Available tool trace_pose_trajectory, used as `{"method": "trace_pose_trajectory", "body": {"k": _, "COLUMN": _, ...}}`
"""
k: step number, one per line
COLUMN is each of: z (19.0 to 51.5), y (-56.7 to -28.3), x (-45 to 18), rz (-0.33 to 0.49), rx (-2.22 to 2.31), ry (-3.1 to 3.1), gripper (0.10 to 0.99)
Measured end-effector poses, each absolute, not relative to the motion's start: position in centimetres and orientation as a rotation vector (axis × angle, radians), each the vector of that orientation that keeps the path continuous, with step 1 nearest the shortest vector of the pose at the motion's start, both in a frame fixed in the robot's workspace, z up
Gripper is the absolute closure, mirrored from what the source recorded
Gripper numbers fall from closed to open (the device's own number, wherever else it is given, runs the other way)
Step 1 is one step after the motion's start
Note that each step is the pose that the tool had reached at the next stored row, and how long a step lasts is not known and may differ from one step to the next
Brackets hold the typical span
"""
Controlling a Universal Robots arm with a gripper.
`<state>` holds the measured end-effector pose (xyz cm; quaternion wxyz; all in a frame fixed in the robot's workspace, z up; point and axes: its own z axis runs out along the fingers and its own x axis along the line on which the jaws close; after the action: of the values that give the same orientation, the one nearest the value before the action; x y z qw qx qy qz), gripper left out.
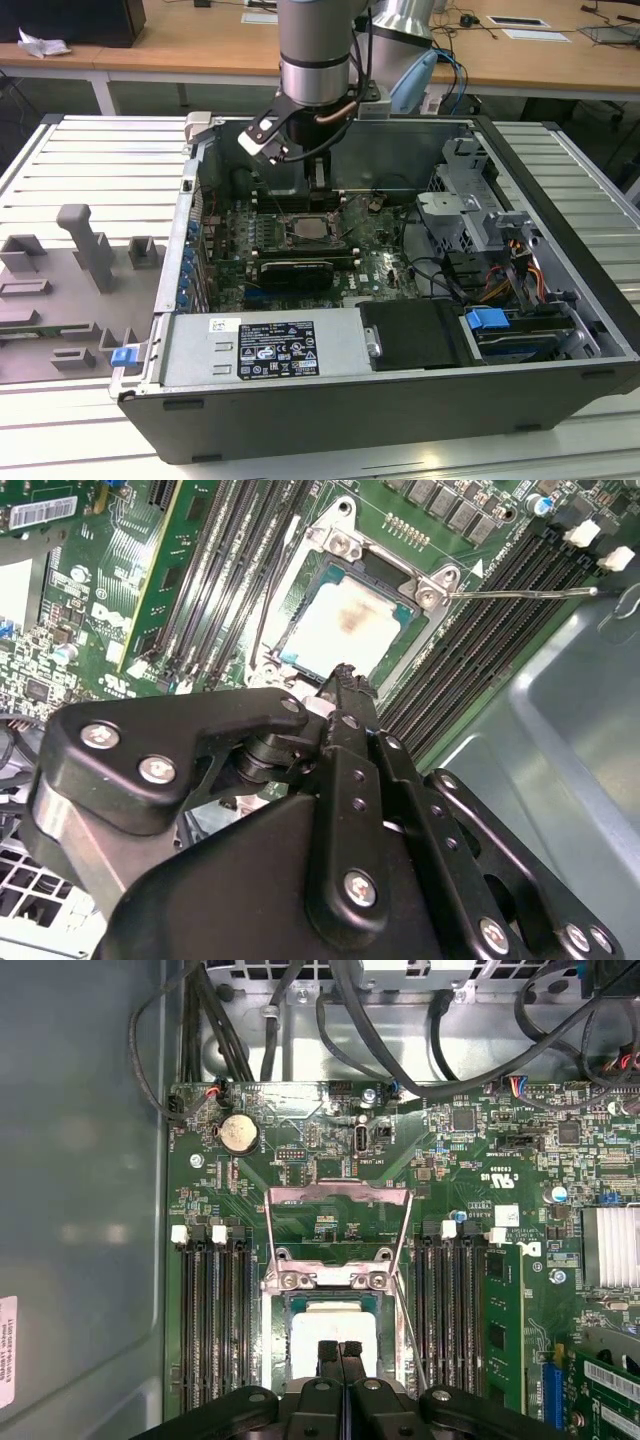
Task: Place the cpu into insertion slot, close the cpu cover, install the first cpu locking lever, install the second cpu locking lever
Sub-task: 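Close the cpu cover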
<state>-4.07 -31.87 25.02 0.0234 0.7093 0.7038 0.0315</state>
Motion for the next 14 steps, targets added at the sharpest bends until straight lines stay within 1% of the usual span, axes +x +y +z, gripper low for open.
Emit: {"method": "trace_pose_trajectory", "body": {"k": 14, "z": 25.82, "y": -31.87, "x": -4.07, "rz": 0.097, "rx": 2.196, "ry": 2.179, "gripper": 0.98}}
